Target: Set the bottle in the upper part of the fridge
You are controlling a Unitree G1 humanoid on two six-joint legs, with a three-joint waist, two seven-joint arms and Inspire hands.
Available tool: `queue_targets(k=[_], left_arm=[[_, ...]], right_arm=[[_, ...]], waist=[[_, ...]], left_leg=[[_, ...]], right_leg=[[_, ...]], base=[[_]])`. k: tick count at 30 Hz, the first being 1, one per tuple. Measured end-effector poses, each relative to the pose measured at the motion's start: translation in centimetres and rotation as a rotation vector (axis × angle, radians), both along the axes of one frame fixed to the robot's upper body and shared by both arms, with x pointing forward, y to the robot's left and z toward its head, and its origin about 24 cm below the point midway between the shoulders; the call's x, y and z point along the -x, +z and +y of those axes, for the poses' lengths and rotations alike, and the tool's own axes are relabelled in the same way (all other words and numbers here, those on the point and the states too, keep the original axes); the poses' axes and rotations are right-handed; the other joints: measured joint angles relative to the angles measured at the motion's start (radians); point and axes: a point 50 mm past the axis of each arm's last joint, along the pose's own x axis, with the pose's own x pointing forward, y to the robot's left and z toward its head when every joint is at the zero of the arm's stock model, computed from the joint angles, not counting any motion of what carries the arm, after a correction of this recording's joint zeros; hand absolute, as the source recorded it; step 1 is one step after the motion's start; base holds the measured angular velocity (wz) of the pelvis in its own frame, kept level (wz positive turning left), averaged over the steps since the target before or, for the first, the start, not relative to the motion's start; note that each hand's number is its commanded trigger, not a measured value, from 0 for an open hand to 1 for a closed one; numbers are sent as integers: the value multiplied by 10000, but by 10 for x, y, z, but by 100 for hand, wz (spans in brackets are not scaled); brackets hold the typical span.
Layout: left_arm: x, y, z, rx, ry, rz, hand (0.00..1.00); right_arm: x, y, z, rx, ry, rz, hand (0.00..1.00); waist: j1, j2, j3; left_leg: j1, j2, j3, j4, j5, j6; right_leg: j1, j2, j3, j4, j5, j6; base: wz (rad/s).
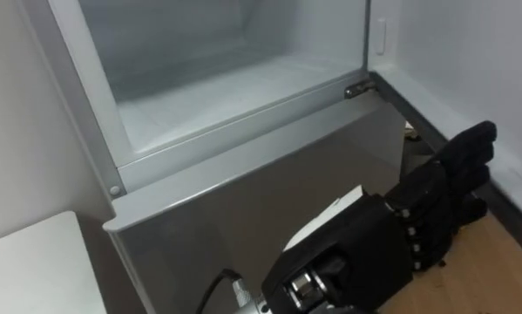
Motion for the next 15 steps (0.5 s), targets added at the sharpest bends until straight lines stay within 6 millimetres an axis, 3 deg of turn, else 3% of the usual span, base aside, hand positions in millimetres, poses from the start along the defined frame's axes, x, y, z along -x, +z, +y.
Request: queue_targets(k=[9,15], left_arm=[[-1,3,-7,-75,-295,-151,0],[-5,-6,-9,-431,-301,303,0]], right_arm=[[0,0,-1,116,-62,117,0],[0,1,-3,161,-82,93,0]], waist=[[-8,-9,10],[-31,120,2]], left_leg=[[-13,95,241,2,-26,-43],[-23,127,454,-31,-26,-44]], right_leg=[[-72,89,153,-7,21,-35],[-197,154,390,11,56,-80]], base=[[-7],[-15]])
